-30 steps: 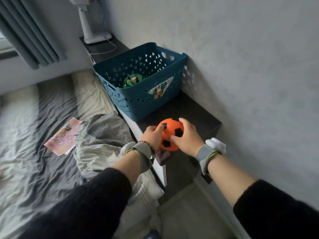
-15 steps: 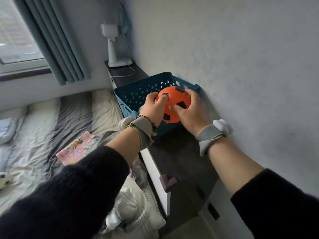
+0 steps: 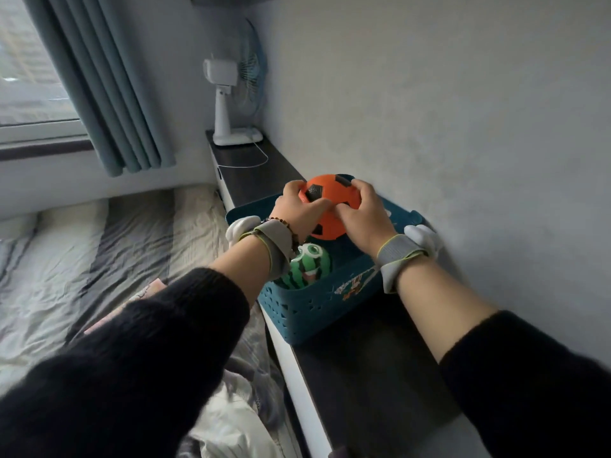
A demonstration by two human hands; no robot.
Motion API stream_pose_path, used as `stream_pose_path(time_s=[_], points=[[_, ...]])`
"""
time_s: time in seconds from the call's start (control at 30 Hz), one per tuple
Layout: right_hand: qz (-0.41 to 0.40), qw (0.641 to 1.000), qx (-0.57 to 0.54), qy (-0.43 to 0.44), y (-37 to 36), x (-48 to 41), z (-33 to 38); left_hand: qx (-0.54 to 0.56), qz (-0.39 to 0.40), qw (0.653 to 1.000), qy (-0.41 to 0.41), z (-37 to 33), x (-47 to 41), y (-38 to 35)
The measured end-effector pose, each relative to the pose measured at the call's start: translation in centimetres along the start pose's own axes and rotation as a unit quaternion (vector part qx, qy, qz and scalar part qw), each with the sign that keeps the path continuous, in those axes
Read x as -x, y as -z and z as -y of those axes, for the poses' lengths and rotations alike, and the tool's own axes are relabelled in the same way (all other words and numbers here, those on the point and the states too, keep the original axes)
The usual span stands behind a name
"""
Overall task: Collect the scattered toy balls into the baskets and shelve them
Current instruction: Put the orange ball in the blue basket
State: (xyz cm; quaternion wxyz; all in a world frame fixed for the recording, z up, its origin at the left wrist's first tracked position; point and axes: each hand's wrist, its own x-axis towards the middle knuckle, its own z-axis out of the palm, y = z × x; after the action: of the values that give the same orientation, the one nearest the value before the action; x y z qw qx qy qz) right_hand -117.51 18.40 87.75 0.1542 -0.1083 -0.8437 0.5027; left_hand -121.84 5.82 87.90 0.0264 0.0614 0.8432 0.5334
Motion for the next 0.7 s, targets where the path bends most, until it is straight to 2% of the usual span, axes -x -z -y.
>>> stream_pose_path(time_s=[0.23,0.33,0.47,0.57,0.7], points=[[0.059,0.988,0.113,-0.084,1.2,-4.8,-4.1,-0.129,0.086,0.988,-0.008,1.6,-5.1,-5.4],[0.101,0.977,0.156,-0.103,1.3,-6.1,-5.3,-0.184,0.093,0.979,0.008,2.6,-6.3,-7.2],[0.206,0.921,0.303,-0.132,0.9,-8.5,-5.7,-0.221,0.072,0.972,0.018,3.5,-6.7,-8.3],[0.253,0.901,0.323,-0.142,1.1,-10.1,-6.3,-0.263,0.064,0.963,0.024,3.6,-7.1,-9.1],[0.305,0.873,0.368,-0.098,1.4,-9.9,-6.5,-0.324,0.134,0.935,0.053,3.7,-6.8,-9.4]])
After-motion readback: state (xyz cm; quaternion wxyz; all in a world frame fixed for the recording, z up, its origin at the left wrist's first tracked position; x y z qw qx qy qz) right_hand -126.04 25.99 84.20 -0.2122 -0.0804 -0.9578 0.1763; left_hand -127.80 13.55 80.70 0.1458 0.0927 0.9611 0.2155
